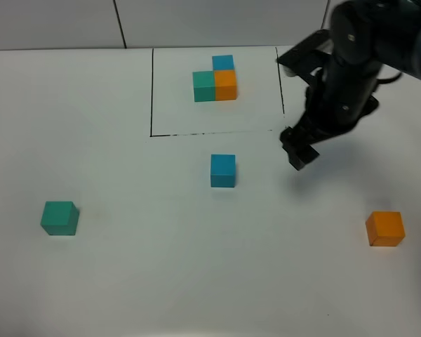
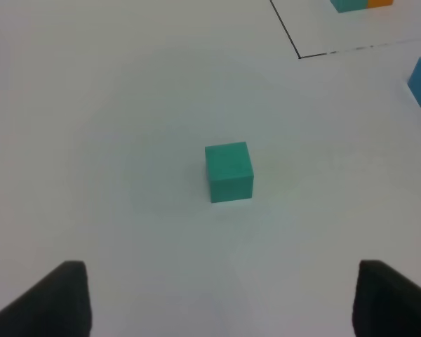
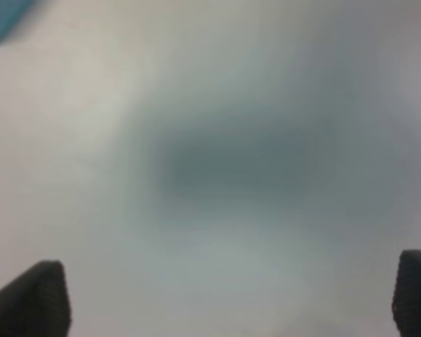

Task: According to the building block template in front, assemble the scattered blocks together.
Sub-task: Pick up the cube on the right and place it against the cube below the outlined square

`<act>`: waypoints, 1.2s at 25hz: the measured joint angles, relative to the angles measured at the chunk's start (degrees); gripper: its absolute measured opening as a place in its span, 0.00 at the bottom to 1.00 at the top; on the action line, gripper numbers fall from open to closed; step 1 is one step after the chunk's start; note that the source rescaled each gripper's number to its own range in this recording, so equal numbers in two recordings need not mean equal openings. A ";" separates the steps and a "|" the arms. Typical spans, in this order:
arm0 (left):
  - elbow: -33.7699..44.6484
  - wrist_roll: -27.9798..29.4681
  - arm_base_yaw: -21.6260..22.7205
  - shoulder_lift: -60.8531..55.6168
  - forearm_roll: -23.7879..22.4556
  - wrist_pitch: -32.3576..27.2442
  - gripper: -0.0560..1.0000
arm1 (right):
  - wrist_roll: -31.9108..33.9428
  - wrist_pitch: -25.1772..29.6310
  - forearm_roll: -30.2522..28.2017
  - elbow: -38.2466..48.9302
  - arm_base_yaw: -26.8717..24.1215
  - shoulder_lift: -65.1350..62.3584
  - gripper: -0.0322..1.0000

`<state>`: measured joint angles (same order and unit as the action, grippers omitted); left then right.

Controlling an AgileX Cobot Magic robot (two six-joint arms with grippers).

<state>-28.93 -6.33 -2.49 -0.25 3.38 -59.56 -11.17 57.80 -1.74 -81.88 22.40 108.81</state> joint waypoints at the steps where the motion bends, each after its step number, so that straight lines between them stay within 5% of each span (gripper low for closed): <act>1: 0.00 0.00 0.00 0.00 0.00 0.00 0.88 | 2.62 -3.02 -0.27 5.58 -1.07 -3.86 0.88; 7: 0.00 0.00 0.00 0.00 0.00 0.00 0.88 | 17.49 -15.91 -1.57 31.69 -9.23 -23.56 0.88; 11: 0.00 0.00 0.00 0.00 0.00 0.00 0.88 | 22.17 -20.07 -0.13 40.42 -13.73 -28.65 0.87; 30: 0.00 0.00 0.00 0.00 0.00 0.00 0.88 | 17.73 -29.90 7.16 44.20 -15.10 -18.34 0.78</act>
<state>-28.93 -6.33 -2.49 -0.25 3.38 -59.56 6.56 27.91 5.42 -37.68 7.30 90.46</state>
